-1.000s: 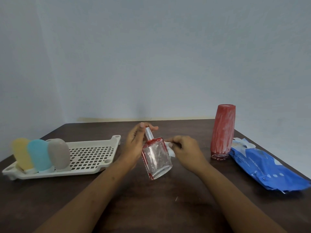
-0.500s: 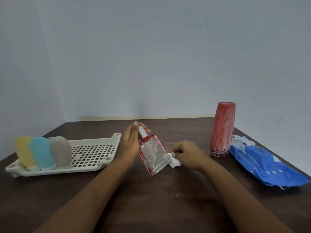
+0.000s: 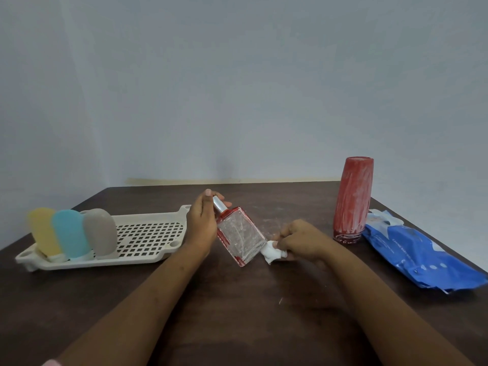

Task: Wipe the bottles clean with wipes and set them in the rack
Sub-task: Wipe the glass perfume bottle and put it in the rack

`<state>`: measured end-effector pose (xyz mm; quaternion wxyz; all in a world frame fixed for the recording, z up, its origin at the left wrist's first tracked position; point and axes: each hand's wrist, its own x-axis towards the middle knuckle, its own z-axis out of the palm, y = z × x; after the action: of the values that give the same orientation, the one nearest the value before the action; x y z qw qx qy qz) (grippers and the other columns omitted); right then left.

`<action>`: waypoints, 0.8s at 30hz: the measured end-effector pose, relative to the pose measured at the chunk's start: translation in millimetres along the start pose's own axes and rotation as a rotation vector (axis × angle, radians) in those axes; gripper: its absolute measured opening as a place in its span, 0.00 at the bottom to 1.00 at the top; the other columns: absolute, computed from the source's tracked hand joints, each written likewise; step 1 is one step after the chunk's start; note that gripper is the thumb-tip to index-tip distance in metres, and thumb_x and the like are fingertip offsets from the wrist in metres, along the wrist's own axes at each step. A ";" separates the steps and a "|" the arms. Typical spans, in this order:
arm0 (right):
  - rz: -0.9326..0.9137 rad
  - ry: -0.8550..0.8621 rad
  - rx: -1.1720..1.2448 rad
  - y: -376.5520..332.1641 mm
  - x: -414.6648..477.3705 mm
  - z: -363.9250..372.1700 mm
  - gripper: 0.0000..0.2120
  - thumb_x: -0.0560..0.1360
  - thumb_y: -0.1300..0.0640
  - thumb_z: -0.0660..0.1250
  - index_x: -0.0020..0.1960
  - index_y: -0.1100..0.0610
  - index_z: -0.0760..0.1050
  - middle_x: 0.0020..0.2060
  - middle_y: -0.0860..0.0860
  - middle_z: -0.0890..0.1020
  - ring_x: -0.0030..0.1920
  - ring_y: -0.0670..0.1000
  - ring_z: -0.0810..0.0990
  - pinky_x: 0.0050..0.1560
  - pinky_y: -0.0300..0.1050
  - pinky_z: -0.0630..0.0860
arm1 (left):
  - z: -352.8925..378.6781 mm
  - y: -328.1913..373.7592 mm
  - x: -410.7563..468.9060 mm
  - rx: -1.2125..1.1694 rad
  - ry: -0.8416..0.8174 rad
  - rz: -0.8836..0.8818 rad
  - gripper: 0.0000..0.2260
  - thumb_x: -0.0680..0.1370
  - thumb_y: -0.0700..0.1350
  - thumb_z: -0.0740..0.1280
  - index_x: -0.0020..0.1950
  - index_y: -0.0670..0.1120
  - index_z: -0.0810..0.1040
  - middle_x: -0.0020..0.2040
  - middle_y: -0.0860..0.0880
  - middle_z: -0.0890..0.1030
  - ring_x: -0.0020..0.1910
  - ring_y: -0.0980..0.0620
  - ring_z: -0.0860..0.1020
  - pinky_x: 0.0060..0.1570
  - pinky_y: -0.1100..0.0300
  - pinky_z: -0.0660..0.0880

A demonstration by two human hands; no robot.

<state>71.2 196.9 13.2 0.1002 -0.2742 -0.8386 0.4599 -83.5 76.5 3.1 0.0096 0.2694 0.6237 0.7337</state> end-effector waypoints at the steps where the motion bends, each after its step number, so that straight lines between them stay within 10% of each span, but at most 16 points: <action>1: 0.016 -0.039 0.061 -0.4 -0.4 1.7 0.08 0.74 0.67 0.67 0.37 0.62 0.80 0.31 0.53 0.81 0.32 0.45 0.79 0.32 0.36 0.75 | -0.7 -0.6 0.8 0.013 0.010 -0.006 0.15 0.83 0.53 0.52 0.44 0.52 0.75 0.40 0.50 0.82 0.39 0.53 0.81 0.46 0.53 0.78; 13: 0.015 -0.270 0.241 -1.4 -4.1 11.4 0.06 0.75 0.68 0.66 0.50 0.69 0.79 0.36 0.53 0.82 0.33 0.42 0.80 0.33 0.33 0.75 | -2.7 -5.3 5.4 0.045 0.031 -0.068 0.16 0.83 0.54 0.51 0.45 0.52 0.75 0.39 0.50 0.81 0.39 0.53 0.79 0.43 0.57 0.77; 24: 0.001 0.213 0.234 5.0 5.9 2.2 0.06 0.72 0.69 0.68 0.38 0.62 0.75 0.30 0.55 0.77 0.26 0.45 0.76 0.24 0.35 0.72 | -2.8 -6.0 6.9 0.010 0.026 -0.093 0.17 0.83 0.53 0.51 0.50 0.46 0.76 0.40 0.49 0.80 0.38 0.55 0.78 0.38 0.64 0.74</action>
<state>67.2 200.6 7.4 0.2199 -0.3082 -0.7637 0.5229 -92.4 77.7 0.0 0.0342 0.2307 0.6394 0.7327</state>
